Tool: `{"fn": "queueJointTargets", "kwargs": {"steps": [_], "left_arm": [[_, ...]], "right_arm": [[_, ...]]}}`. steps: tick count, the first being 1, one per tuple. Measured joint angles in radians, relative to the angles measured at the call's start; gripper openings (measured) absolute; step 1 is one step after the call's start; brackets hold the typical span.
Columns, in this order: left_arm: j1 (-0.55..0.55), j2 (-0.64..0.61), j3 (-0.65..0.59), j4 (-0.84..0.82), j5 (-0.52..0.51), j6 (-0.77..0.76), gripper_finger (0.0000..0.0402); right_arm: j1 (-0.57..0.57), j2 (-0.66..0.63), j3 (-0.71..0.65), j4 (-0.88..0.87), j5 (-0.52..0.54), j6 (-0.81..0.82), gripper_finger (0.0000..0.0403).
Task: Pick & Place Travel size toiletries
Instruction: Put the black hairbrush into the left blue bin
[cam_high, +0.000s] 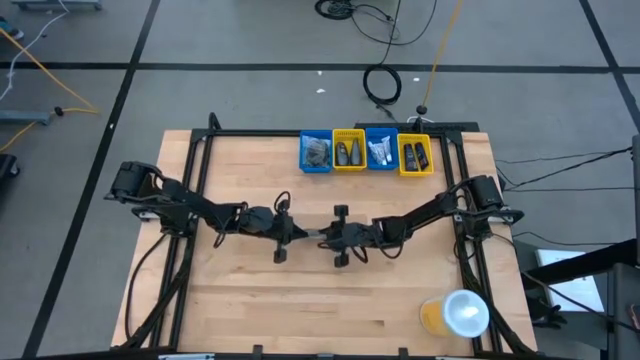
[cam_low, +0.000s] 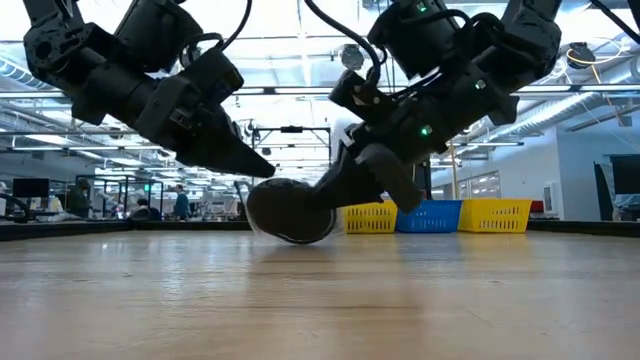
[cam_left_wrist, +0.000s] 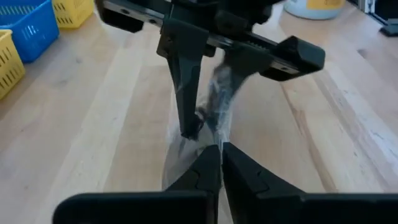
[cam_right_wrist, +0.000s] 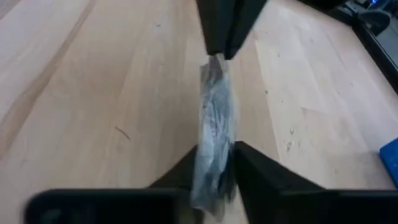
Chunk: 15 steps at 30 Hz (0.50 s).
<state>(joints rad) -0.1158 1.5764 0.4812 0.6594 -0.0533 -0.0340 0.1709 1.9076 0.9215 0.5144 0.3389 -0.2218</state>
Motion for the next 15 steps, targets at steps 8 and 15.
{"fn": "queueJointTargets", "kwargs": {"steps": [8, 15], "left_arm": [[0.000, -0.133, 0.001, -0.177, -0.041, 0.106, 0.0110], [-0.019, -0.291, -0.014, -0.524, -0.307, -0.065, 0.0178]], "right_arm": [[-0.008, -0.002, 0.000, -0.001, 0.010, 0.111, 0.0036], [-0.119, -0.150, -0.001, -0.044, 0.053, 0.224, 0.0020]]}}
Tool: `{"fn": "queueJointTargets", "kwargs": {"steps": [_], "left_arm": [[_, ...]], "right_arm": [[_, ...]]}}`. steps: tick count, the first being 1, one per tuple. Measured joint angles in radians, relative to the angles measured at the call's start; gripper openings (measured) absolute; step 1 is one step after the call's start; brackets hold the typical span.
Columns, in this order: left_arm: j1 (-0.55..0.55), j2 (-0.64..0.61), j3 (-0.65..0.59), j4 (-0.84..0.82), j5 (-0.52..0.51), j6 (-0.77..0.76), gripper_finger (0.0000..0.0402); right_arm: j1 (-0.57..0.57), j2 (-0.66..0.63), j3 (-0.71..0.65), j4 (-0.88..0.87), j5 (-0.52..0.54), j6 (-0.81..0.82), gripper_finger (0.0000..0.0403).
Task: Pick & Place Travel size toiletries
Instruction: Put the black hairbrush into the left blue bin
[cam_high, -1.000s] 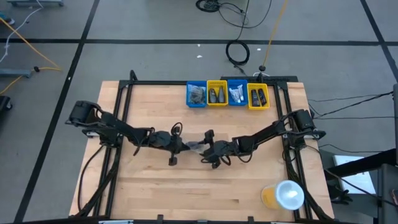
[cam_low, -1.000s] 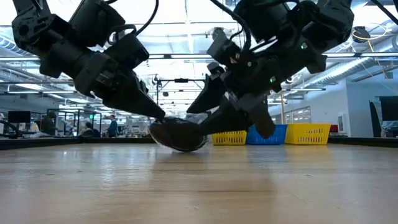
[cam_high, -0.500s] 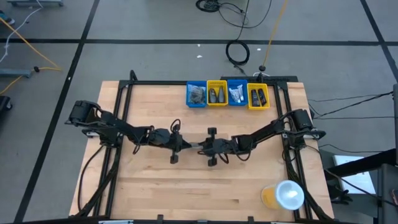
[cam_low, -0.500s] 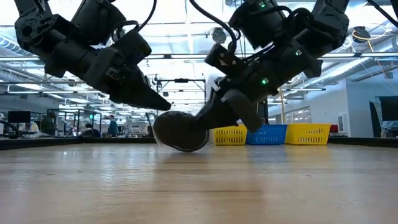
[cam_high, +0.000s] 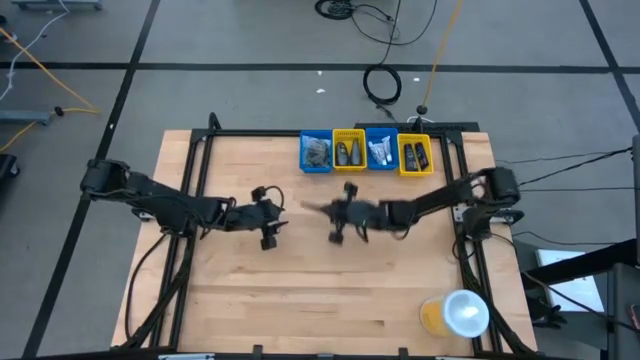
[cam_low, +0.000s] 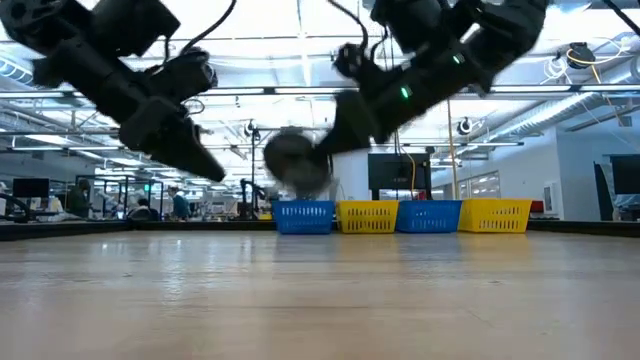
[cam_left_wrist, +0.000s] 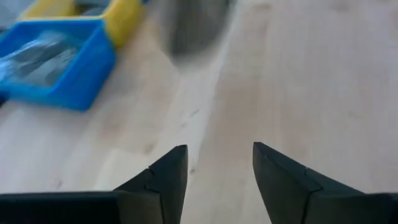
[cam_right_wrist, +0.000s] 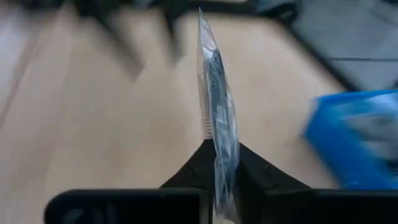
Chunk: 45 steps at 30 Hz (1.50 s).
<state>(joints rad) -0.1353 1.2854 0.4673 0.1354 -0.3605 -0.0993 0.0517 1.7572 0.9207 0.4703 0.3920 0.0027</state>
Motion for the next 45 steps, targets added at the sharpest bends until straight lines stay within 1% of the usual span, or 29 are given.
{"fn": "queueJointTargets", "kwargs": {"steps": [2, 4, 6, 9, 12, 17, 20, 25, 31, 35, 38, 42, 45], "left_arm": [[-0.029, 0.003, -0.040, 0.054, -0.077, -0.050, 0.0181], [-0.056, 0.024, -0.097, 0.176, -0.136, -0.088, 0.0181], [-0.077, 0.055, -0.156, 0.318, -0.177, -0.111, 0.0181], [-0.099, 0.103, -0.219, 0.523, -0.226, -0.121, 0.0182], [-0.106, 0.151, -0.250, 0.617, -0.271, -0.097, 0.0182], [-0.101, 0.205, -0.251, 0.637, -0.278, -0.083, 0.0182], [-0.101, 0.226, -0.252, 0.634, -0.278, -0.089, 0.0182], [-0.101, 0.235, -0.252, 0.636, -0.277, -0.091, 0.0182], [-0.101, 0.235, -0.251, 0.638, -0.276, -0.090, 0.0182], [-0.101, 0.235, -0.251, 0.638, -0.276, -0.090, 0.0182], [-0.101, 0.235, -0.251, 0.638, -0.275, -0.090, 0.0182], [-0.101, 0.235, -0.252, 0.639, -0.273, -0.091, 0.0182], [-0.101, 0.235, -0.251, 0.639, -0.273, -0.091, 0.0182]], "right_arm": [[-0.064, -0.050, 0.009, 0.008, -0.004, 0.050, 0.0017], [-0.137, -0.082, 0.022, 0.003, -0.033, 0.098, 0.0019], [-0.209, -0.087, 0.041, 0.000, -0.064, 0.157, 0.0024], [-0.293, -0.043, 0.077, 0.018, -0.080, 0.254, 0.0025], [-0.347, 0.047, 0.115, 0.089, -0.082, 0.309, 0.0022], [-0.400, 0.167, 0.164, 0.188, -0.078, 0.435, 0.0026], [-0.412, 0.226, 0.164, 0.265, -0.031, 0.519, 0.0034], [-0.419, 0.270, 0.164, 0.314, -0.014, 0.617, 0.0038], [-0.410, 0.272, 0.165, 0.340, 0.000, 0.621, 0.0049], [-0.403, 0.276, 0.164, 0.331, -0.003, 0.603, 0.0086], [-0.397, 0.274, 0.165, 0.312, 0.000, 0.594, 0.0127], [-0.386, 0.273, 0.164, 0.285, -0.002, 0.525, 0.0178], [-0.383, 0.233, 0.163, 0.192, -0.004, 0.506, 0.0197]]}}
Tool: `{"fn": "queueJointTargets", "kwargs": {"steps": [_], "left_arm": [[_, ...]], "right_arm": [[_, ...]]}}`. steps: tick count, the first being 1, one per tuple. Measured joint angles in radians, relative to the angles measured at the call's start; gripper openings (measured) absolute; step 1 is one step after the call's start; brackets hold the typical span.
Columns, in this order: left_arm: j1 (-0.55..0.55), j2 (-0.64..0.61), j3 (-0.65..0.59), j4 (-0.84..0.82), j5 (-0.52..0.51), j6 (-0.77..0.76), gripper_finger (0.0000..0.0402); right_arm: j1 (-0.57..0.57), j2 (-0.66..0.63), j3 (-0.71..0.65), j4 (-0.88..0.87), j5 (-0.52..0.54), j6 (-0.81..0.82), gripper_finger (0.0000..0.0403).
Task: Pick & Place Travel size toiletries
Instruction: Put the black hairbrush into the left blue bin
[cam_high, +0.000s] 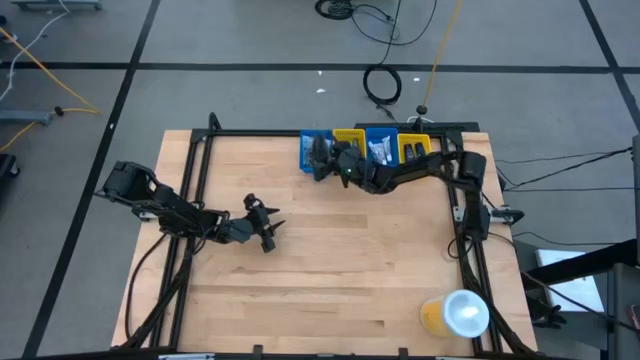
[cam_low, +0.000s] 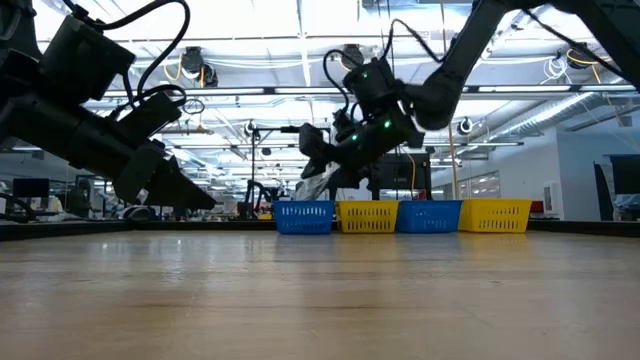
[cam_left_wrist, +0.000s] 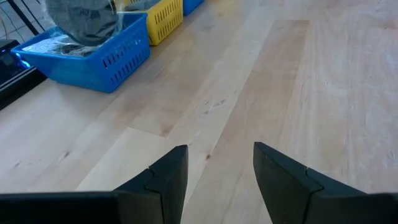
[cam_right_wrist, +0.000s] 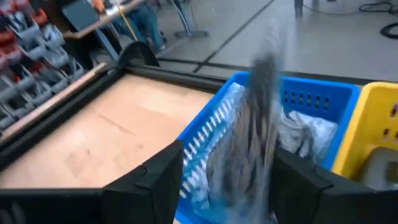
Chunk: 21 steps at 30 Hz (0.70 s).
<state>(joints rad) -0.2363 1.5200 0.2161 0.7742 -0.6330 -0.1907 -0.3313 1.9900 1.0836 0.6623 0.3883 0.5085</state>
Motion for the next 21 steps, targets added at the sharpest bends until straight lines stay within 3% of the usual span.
{"fn": "queueJointTargets", "kwargs": {"steps": [4, 8, 17, 21], "left_arm": [[0.000, 0.000, 0.000, -0.001, 0.003, -0.002, 0.0182], [0.000, 0.000, 0.000, -0.001, 0.003, -0.002, 0.0182], [0.000, 0.000, 0.000, -0.001, 0.003, -0.001, 0.0182], [0.000, 0.000, 0.000, 0.001, 0.003, -0.003, 0.0182]], "right_arm": [[0.000, -0.080, 0.000, -0.180, 0.000, 0.001, 0.0199], [0.001, -0.136, 0.000, -0.277, -0.027, 0.000, 0.0175], [-0.025, -0.103, 0.000, -0.225, -0.078, -0.024, 0.0025], [-0.020, -0.101, 0.001, -0.158, -0.083, -0.047, 0.0010]]}}
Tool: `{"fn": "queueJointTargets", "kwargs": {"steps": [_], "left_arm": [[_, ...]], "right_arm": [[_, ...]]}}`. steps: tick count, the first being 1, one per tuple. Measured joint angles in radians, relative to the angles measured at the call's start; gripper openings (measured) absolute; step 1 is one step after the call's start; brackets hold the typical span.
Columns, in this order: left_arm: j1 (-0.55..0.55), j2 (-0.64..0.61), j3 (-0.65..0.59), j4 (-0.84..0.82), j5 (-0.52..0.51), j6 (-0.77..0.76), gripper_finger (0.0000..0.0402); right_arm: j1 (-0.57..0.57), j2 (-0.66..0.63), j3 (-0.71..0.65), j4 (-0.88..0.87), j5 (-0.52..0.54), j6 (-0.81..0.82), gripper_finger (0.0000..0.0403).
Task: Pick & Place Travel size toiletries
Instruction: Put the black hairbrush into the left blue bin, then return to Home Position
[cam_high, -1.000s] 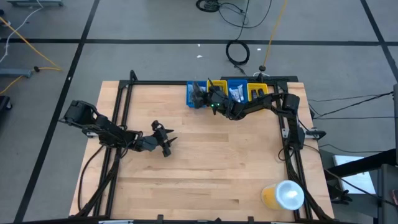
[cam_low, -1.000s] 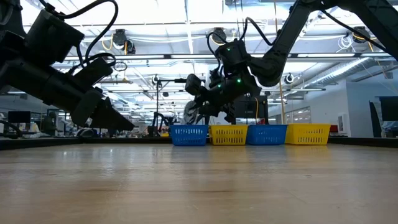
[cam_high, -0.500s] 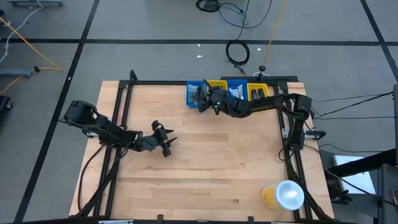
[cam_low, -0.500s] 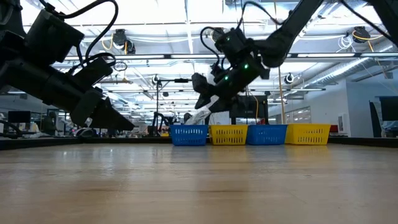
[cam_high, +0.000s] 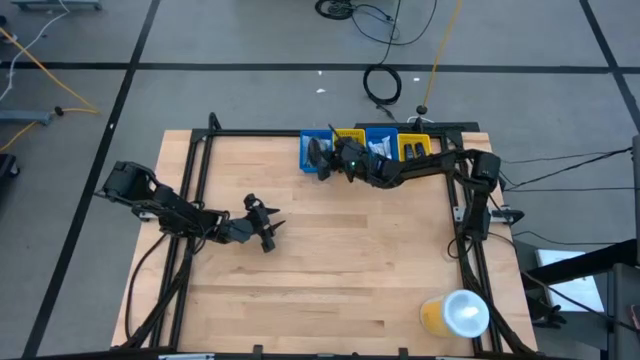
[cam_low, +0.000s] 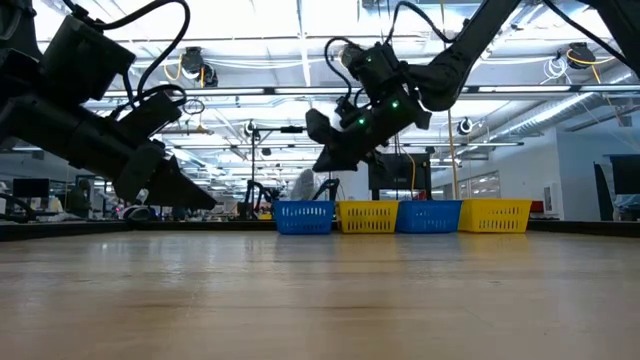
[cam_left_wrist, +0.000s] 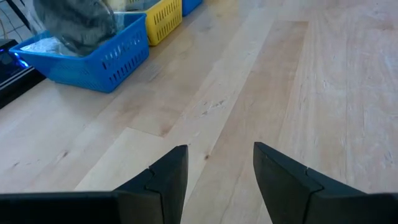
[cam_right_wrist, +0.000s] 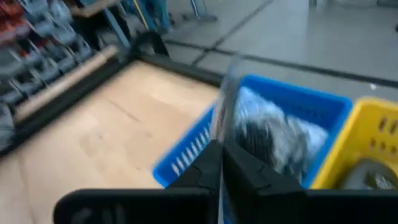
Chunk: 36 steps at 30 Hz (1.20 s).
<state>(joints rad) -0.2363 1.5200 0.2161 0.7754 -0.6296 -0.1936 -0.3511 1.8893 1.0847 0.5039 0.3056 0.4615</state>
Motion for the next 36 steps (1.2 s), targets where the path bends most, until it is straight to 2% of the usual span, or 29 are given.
{"fn": "queueJointTargets", "kwargs": {"steps": [7, 15, 18, 22, 29, 33, 36], "left_arm": [[0.000, 0.000, 0.000, 0.005, 0.000, -0.003, 0.0182], [0.000, 0.000, 0.000, 0.006, 0.000, -0.004, 0.0182], [0.000, 0.000, 0.000, 0.006, 0.000, -0.004, 0.0182], [0.000, 0.000, 0.000, 0.006, 0.000, -0.006, 0.0182], [0.000, 0.000, 0.000, 0.005, 0.000, -0.006, 0.0182], [0.000, 0.000, 0.000, 0.005, 0.000, -0.006, 0.0182], [0.000, 0.000, 0.000, 0.005, 0.000, -0.004, 0.0182]], "right_arm": [[-0.009, 0.015, 0.001, 0.118, -0.047, 0.007, 0.0003], [-0.021, 0.075, 0.000, 0.091, -0.047, 0.048, 0.0008], [-0.020, 0.099, 0.000, 0.086, -0.047, 0.047, 0.0028], [-0.021, 0.096, -0.001, 0.075, -0.048, -0.002, 0.0078], [-0.020, 0.010, 0.001, -0.032, -0.049, -0.042, 0.0167], [-0.021, -0.055, 0.001, -0.113, -0.048, -0.061, 0.0183], [-0.020, -0.108, 0.001, -0.192, -0.073, -0.075, 0.0173]]}}
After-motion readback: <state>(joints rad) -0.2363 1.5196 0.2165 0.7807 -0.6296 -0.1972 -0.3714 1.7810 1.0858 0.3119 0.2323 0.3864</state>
